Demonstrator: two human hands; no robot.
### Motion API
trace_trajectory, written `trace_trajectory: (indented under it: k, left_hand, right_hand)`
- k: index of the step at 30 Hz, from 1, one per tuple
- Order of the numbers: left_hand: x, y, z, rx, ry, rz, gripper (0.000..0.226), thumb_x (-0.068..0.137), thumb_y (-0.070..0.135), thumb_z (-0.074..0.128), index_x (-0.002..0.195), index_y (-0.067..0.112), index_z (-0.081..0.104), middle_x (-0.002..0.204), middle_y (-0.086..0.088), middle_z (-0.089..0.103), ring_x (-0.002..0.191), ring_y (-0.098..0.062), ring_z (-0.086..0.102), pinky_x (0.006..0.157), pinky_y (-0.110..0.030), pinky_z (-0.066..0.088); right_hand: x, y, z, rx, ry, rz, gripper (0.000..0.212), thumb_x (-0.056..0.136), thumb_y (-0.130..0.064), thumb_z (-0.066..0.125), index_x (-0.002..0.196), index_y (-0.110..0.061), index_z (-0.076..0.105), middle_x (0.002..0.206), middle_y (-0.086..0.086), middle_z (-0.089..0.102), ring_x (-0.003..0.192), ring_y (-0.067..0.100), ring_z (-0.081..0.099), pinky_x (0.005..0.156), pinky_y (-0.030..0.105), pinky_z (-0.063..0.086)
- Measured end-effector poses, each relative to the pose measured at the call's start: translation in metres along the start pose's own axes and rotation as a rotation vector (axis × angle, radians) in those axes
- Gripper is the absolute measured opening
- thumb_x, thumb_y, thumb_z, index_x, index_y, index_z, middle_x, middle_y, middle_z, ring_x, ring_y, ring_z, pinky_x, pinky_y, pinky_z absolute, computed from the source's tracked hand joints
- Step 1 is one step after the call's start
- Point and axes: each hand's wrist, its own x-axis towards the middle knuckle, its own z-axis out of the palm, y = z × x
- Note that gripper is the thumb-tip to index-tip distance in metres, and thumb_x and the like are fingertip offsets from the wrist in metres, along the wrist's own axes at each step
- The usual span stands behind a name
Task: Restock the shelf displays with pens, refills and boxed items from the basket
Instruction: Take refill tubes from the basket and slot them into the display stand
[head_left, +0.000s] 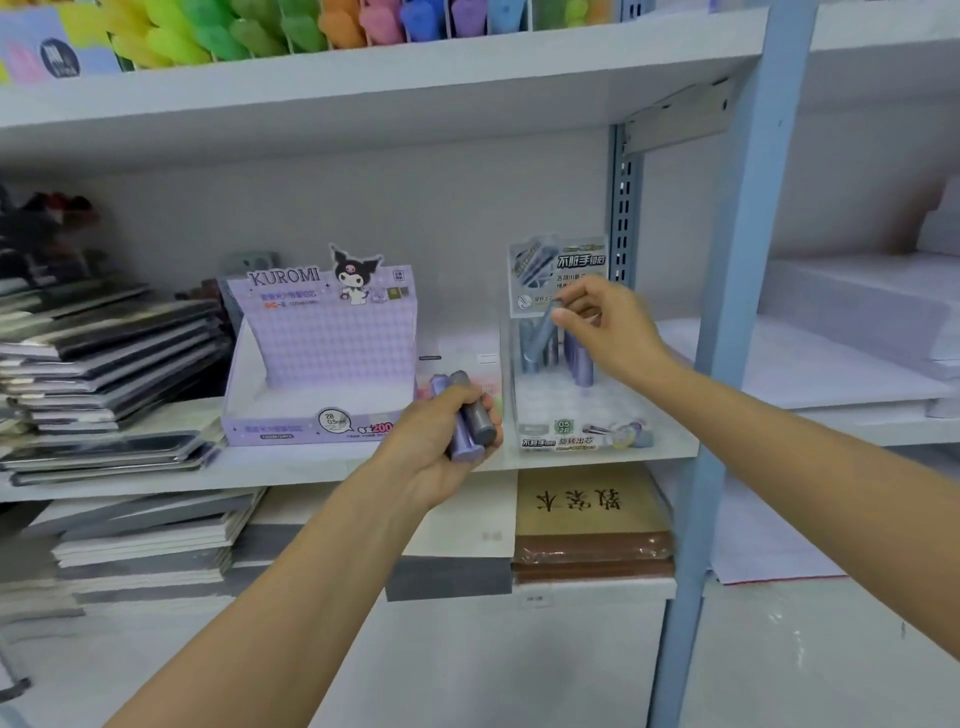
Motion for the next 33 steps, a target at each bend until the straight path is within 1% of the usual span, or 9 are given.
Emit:
trace_trajectory:
  k: [6, 12, 16, 18, 22, 24, 26, 30, 33]
  left_hand:
    - [0.011, 0.006, -0.001, 0.039, -0.107, 0.042, 0.012, 0.096, 0.011, 0.055, 0.105, 0.003, 0.058, 0.075, -0.012, 0.07, 0.059, -0.019, 0.066, 0.053, -0.027, 0.057]
    - [0.015, 0.004, -0.004, 0.083, -0.167, 0.08, 0.012, 0.096, 0.017, 0.056, 0.104, 0.01, 0.062, 0.078, -0.012, 0.073, 0.074, -0.027, 0.073, 0.065, -0.042, 0.061]
    - [0.018, 0.002, -0.005, 0.179, -0.139, 0.127, 0.015, 0.096, 0.022, 0.058, 0.105, 0.011, 0.064, 0.077, -0.006, 0.073, 0.066, -0.015, 0.071, 0.056, -0.029, 0.058]
    - [0.018, 0.001, -0.007, 0.193, -0.148, 0.133, 0.017, 0.096, 0.02, 0.057, 0.109, 0.011, 0.063, 0.077, -0.004, 0.072, 0.064, -0.013, 0.068, 0.055, -0.026, 0.056]
    - [0.016, 0.001, -0.009, 0.2, -0.171, 0.159, 0.018, 0.096, 0.017, 0.056, 0.111, 0.008, 0.062, 0.078, -0.003, 0.072, 0.064, -0.012, 0.067, 0.055, -0.025, 0.056]
    - [0.016, 0.001, -0.009, 0.231, -0.18, 0.196, 0.017, 0.097, 0.016, 0.055, 0.11, 0.008, 0.061, 0.079, -0.003, 0.072, 0.065, -0.012, 0.067, 0.056, -0.025, 0.056]
    - [0.015, -0.001, -0.008, 0.312, -0.189, 0.257, 0.018, 0.098, 0.016, 0.053, 0.113, 0.009, 0.06, 0.078, -0.001, 0.072, 0.065, -0.011, 0.066, 0.058, -0.024, 0.057]
    - [0.011, -0.008, -0.001, 0.498, -0.228, 0.398, 0.012, 0.1, 0.017, 0.051, 0.11, 0.018, 0.057, 0.075, 0.005, 0.07, 0.066, -0.008, 0.064, 0.065, -0.025, 0.055]
    - [0.008, -0.012, 0.005, 0.545, -0.244, 0.446, 0.013, 0.1, 0.019, 0.05, 0.111, 0.016, 0.056, 0.078, 0.003, 0.069, 0.068, -0.011, 0.063, 0.063, -0.026, 0.053]
  right_hand:
    - [0.01, 0.01, 0.009, -0.156, -0.132, -0.054, 0.015, 0.09, -0.021, 0.066, 0.104, -0.014, 0.066, 0.093, -0.001, 0.067, 0.089, 0.014, 0.064, 0.084, 0.03, 0.052]
    - [0.022, 0.01, 0.008, -0.226, -0.196, -0.082, 0.016, 0.088, -0.024, 0.069, 0.102, -0.015, 0.068, 0.095, 0.0, 0.069, 0.09, 0.012, 0.063, 0.084, 0.03, 0.051]
    - [0.02, 0.007, 0.018, -0.247, -0.201, -0.098, 0.02, 0.088, -0.024, 0.069, 0.106, -0.019, 0.061, 0.086, -0.001, 0.069, 0.072, 0.005, 0.062, 0.069, 0.027, 0.053]
    - [0.016, 0.009, 0.023, -0.279, -0.204, -0.117, 0.017, 0.087, -0.023, 0.071, 0.099, -0.022, 0.06, 0.081, -0.002, 0.069, 0.06, -0.002, 0.057, 0.062, 0.028, 0.05]
    - [0.011, 0.006, 0.024, -0.342, -0.186, -0.141, 0.013, 0.087, -0.024, 0.07, 0.097, -0.016, 0.068, 0.09, -0.002, 0.067, 0.077, 0.008, 0.056, 0.077, 0.031, 0.049]
    - [0.01, -0.002, 0.019, -0.272, -0.115, -0.162, 0.019, 0.09, -0.025, 0.066, 0.105, -0.015, 0.069, 0.099, -0.002, 0.068, 0.088, 0.01, 0.058, 0.082, 0.026, 0.046]
    - [0.004, -0.014, 0.013, -0.093, -0.075, -0.16, 0.017, 0.092, -0.027, 0.063, 0.104, -0.017, 0.069, 0.095, -0.004, 0.068, 0.086, 0.008, 0.062, 0.079, 0.024, 0.051]
    - [-0.013, -0.038, 0.011, 0.152, -0.256, -0.068, 0.021, 0.084, -0.04, 0.07, 0.094, -0.021, 0.069, 0.077, -0.01, 0.064, 0.056, -0.004, 0.055, 0.052, 0.014, 0.045]
    - [-0.02, -0.041, 0.013, 0.173, -0.377, -0.034, 0.025, 0.08, -0.029, 0.076, 0.093, -0.009, 0.068, 0.074, -0.004, 0.063, 0.06, 0.002, 0.055, 0.057, 0.019, 0.046]
